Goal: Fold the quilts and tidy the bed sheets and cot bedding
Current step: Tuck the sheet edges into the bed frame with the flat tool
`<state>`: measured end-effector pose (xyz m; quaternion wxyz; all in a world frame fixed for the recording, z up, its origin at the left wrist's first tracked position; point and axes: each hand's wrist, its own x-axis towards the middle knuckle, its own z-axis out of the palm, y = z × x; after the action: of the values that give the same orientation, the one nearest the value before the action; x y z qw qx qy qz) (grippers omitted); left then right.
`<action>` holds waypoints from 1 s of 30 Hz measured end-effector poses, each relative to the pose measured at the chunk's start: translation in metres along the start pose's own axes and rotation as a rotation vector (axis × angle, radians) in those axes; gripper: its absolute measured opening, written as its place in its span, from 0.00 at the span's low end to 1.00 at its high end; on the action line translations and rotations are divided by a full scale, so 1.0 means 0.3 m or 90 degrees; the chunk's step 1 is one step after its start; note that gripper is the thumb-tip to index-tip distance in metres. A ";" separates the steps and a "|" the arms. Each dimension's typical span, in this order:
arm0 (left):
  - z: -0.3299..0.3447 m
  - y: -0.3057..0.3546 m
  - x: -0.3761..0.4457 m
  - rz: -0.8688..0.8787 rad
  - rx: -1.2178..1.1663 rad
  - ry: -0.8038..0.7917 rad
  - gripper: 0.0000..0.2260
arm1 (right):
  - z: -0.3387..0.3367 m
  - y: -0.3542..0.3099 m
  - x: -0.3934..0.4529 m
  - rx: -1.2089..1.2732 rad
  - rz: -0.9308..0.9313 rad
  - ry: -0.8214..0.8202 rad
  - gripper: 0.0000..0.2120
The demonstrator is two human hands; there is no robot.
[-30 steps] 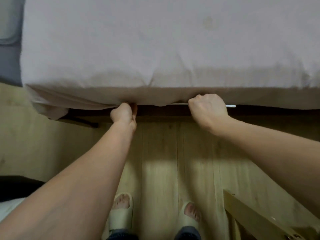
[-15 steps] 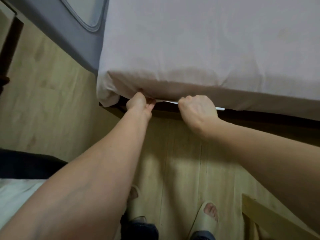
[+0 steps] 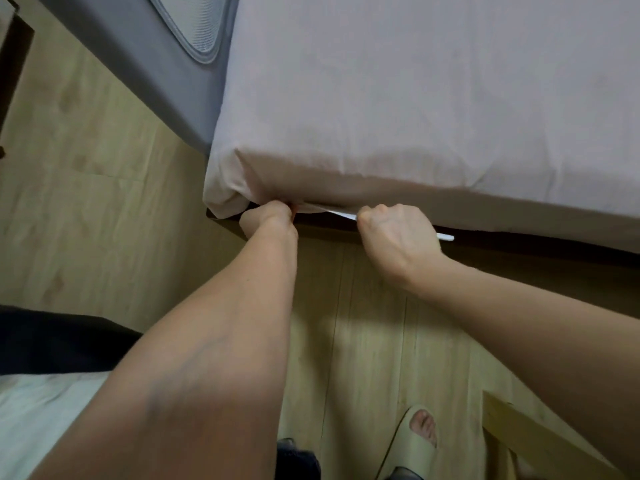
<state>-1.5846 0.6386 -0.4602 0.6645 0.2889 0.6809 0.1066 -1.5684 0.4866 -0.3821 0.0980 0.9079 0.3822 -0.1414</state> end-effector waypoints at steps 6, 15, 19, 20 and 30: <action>0.014 0.011 0.037 0.048 0.010 -0.026 0.12 | 0.079 -0.085 0.055 0.006 0.028 -0.010 0.11; -0.037 0.134 0.085 0.079 -0.044 -0.121 0.19 | 0.071 -0.137 0.202 0.021 0.055 -0.011 0.15; -0.066 0.123 0.092 0.048 -0.083 -0.131 0.19 | 0.100 -0.164 0.256 0.055 0.083 0.009 0.16; -0.084 0.132 0.104 0.030 -0.101 -0.138 0.19 | 0.078 -0.154 0.235 0.036 0.076 0.002 0.15; -0.163 0.166 0.154 0.127 -0.073 0.028 0.20 | -0.076 -0.246 0.117 0.050 0.000 0.010 0.09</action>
<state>-1.6169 0.7154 -0.4682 0.6508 0.3143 0.6561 0.2172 -1.5941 0.5675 -0.3774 0.0591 0.9121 0.3770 -0.1496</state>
